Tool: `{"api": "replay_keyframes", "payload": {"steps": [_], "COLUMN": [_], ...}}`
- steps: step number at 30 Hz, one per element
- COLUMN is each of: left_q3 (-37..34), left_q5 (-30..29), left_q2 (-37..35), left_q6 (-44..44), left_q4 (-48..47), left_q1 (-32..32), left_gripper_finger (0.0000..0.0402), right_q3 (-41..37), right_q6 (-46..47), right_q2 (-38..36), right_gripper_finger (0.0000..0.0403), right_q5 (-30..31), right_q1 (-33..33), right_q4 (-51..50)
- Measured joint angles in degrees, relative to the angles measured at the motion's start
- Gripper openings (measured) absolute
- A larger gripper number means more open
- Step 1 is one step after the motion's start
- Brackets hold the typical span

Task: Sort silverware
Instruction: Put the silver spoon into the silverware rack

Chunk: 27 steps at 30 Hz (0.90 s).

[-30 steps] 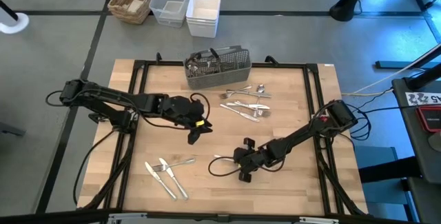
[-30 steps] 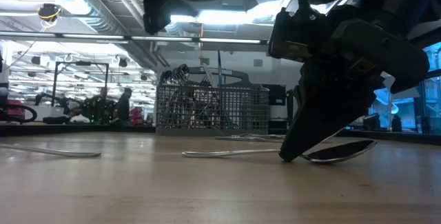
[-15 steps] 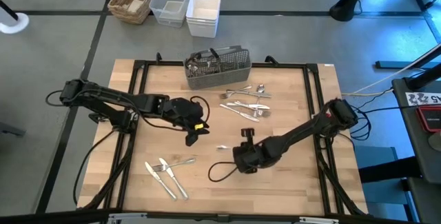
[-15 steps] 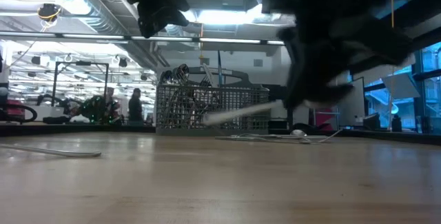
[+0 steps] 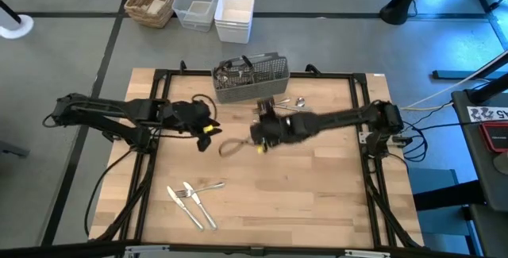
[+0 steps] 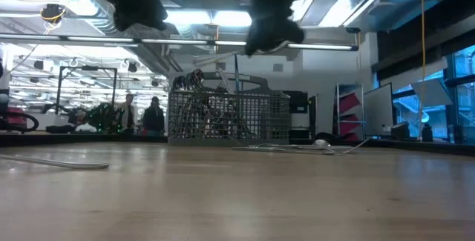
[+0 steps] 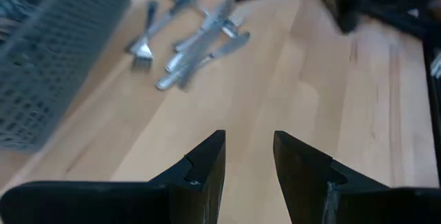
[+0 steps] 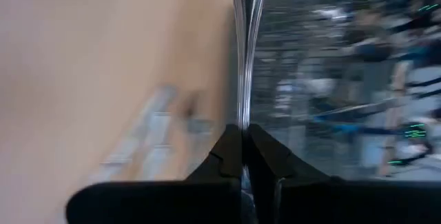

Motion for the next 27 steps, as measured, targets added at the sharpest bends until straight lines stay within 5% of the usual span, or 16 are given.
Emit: {"api": "replay_keyframes", "payload": {"steps": [14,27], "left_q3": [-17.7,-18.5], "left_q5": [-5.6,-21.6], "left_q2": [-12.0,-7.0], "left_q6": [-4.8,5.4], "left_q4": [15.9,33.8], "left_q1": [0.0,6.2], "left_gripper_finger": [0.0115,0.0115], "right_q3": [2.4,2.4], "right_q6": [-56.9,-67.1], "right_q2": [1.4,3.4], "right_gripper_finger": [0.0004,0.0006], "right_q5": [-3.3,-6.0], "right_q1": [-16.3,-16.8], "right_q4": [27.0,28.3]}}
